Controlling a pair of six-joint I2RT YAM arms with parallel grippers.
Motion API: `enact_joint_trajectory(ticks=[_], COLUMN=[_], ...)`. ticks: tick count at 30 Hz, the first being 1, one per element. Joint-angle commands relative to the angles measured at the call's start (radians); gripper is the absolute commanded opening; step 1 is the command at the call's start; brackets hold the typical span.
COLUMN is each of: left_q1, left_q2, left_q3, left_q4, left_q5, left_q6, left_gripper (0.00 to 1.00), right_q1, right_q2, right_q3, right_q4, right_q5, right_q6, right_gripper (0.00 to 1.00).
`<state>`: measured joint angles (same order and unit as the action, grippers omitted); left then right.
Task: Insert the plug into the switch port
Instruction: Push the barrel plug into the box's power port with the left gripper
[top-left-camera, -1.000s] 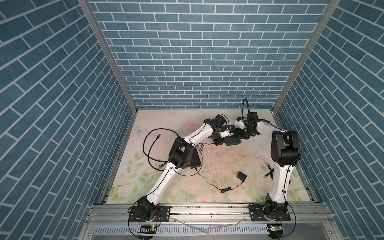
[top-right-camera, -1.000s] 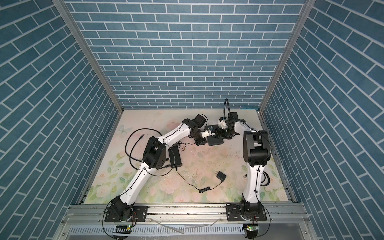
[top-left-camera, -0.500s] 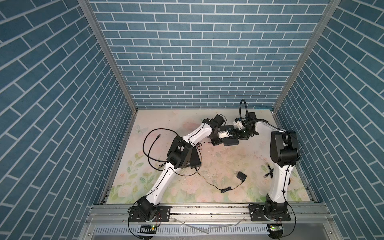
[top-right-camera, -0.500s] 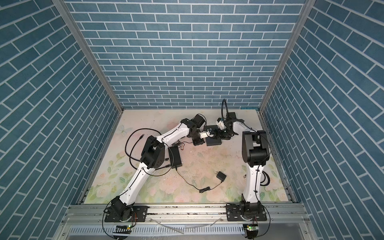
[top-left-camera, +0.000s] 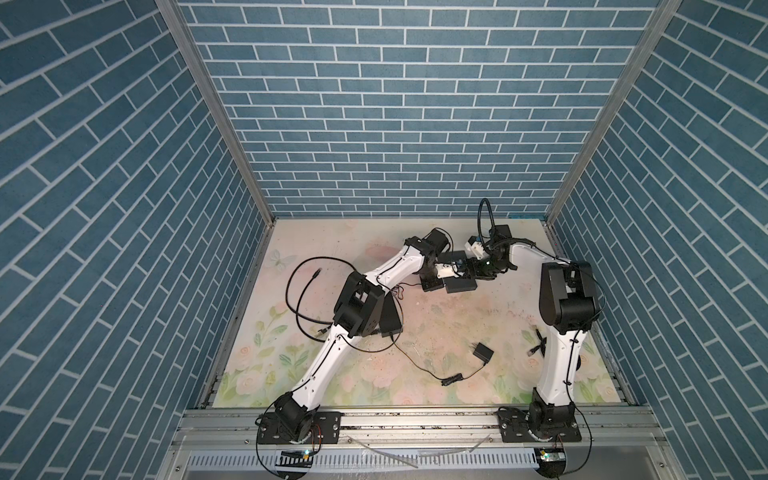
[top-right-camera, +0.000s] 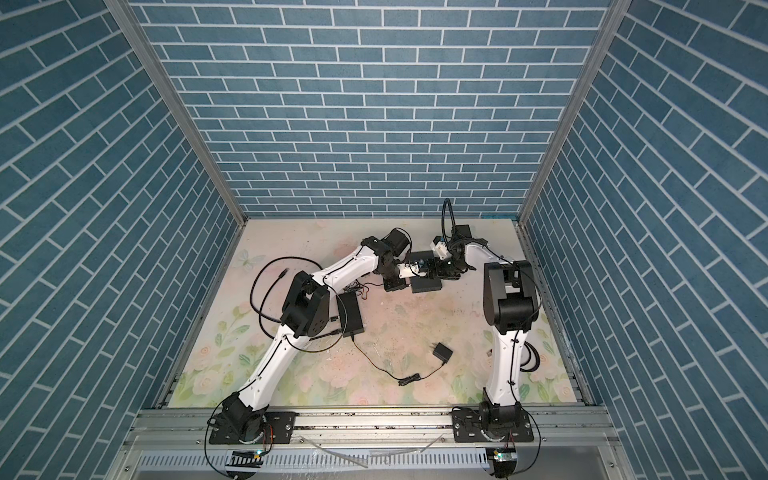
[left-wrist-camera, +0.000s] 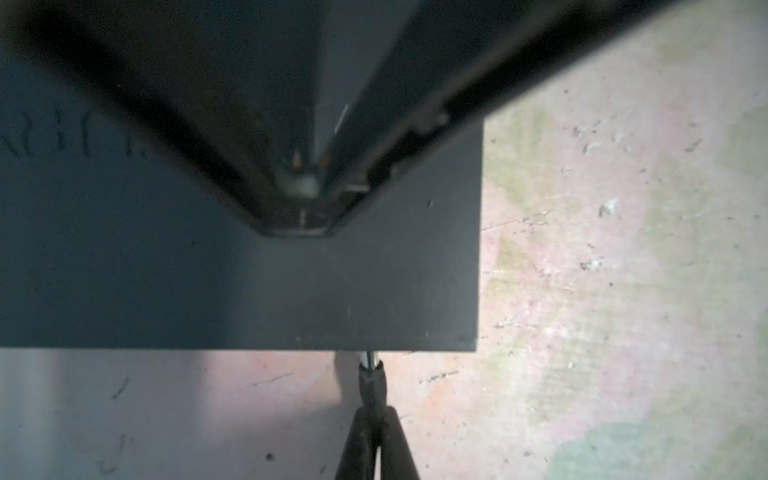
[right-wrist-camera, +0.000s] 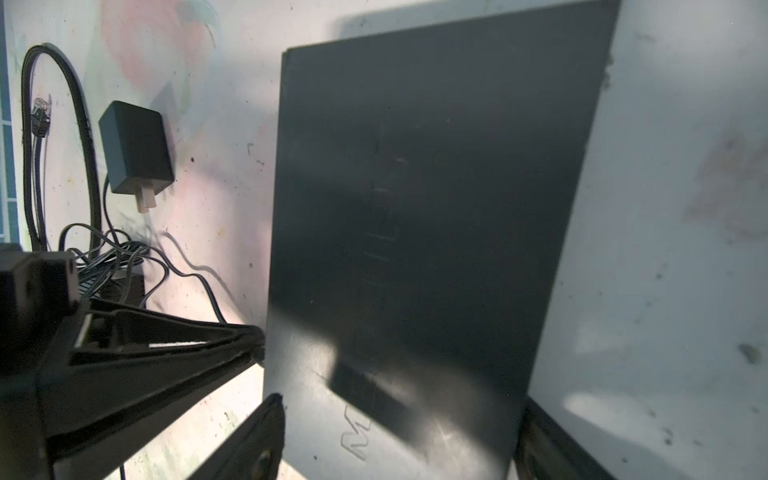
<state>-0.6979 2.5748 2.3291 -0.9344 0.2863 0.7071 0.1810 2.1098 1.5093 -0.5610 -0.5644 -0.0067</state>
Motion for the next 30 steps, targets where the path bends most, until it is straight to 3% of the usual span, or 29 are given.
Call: enact_joint_trajectory(ticks=[1,9,15,22,30], left_q1=[-0.04,-0.04,-0.035,-0.006,-0.006], left_q2=[0.011,0.029,-0.01,-0.105,-0.095], left_q3=[0.032,0.061,-0.004,-0.146,-0.147], left_q4=[-0.019,-0.059,0.062,0.2,0.258], left_q5=[0.019,0.033,0.047,0.14,0.091], left_q6=[0.008,0.004,-0.091,-0.177,-0.217], left_gripper=[0.03,0.03,0.0,0.01,0.0], right_q1=[0.082,0.084,0.084,0.083,0.083], right_q2=[-0.006,-0.074,-0.076,-0.085,-0.092], right_q3=[-0.067,-0.182,-0.206,-0.237,-0.288], right_q4=[-0.05,0.03,0.028,0.033,0.073], right_q5=[-0.117,-0.162,-0.181,-0.213,-0.272], right_q6=[-0.017,-0.012,-0.007,-0.024,0.003], right_gripper=[0.83,0.82,0.82,0.81,0.75])
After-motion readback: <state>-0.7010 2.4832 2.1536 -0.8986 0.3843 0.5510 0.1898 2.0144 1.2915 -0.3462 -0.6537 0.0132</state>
